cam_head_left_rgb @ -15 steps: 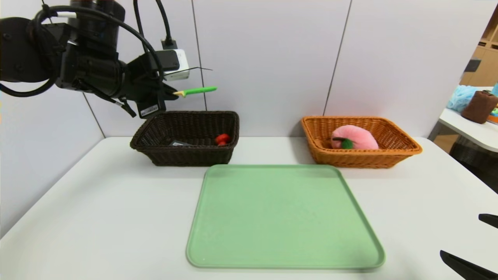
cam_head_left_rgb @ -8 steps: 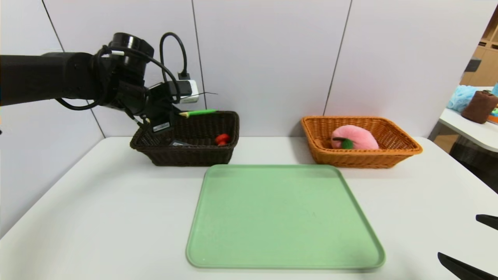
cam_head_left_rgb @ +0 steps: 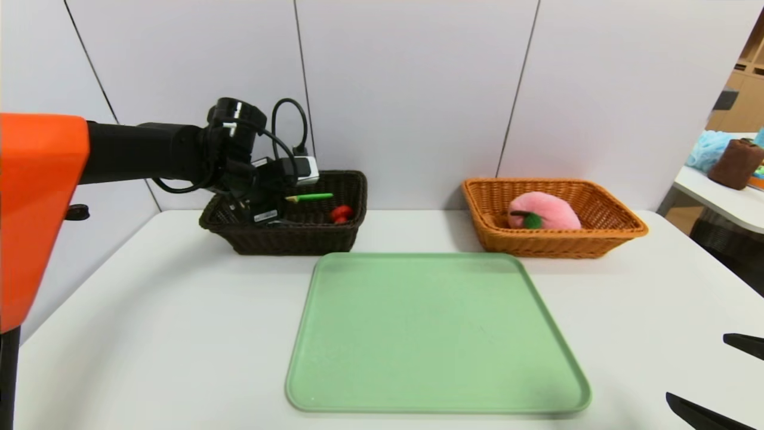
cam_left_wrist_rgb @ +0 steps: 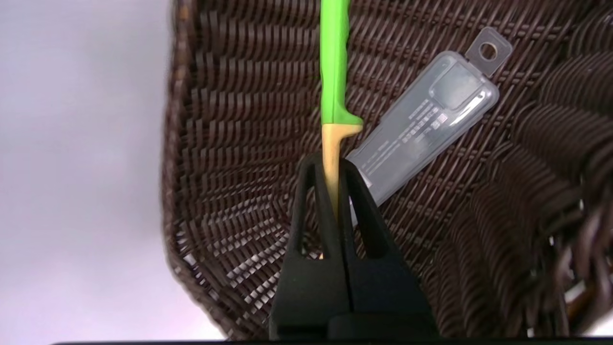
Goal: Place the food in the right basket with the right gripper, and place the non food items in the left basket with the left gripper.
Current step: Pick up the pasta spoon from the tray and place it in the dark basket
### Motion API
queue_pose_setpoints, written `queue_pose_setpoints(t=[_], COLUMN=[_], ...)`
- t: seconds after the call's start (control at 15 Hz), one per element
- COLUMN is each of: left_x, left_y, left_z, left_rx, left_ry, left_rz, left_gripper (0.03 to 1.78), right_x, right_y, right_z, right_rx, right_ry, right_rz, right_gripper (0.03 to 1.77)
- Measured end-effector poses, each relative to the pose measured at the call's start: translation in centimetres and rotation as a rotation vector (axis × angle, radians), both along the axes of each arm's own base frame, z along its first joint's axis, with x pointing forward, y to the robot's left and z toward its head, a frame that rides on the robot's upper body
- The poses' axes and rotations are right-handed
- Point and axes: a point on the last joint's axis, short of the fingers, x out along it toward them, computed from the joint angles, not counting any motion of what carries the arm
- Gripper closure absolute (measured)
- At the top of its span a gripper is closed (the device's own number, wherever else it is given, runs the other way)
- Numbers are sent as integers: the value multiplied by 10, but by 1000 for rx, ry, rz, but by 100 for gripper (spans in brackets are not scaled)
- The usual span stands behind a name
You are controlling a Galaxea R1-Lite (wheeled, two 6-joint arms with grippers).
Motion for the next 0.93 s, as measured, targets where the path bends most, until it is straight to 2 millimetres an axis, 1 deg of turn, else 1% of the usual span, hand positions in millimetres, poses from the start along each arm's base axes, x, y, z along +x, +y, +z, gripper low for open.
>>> queue_pose_setpoints(t=[0.07,0.27,0.47,0.73,0.93], left_x=[2,5,4,-3,-18], left_y=[0,0,4,6,9], left_z=[-4,-6,1,20,46], left_rx=[3,1,-5,-16,-38], left_ry=[7,7,-7,-51,-105], left_rz=[1,7,15,15,10], left_gripper=[176,127,90,58,43], right_x=[0,1,1,1,1], right_y=[0,0,1,1,1], right_z=[-1,-2,-3,-4,-4], right_rx=[-1,-5,-16,-23,-25], right_ry=[3,11,13,13,12], right_rz=[1,3,9,12,12], right_gripper=[10,10,10,10,10])
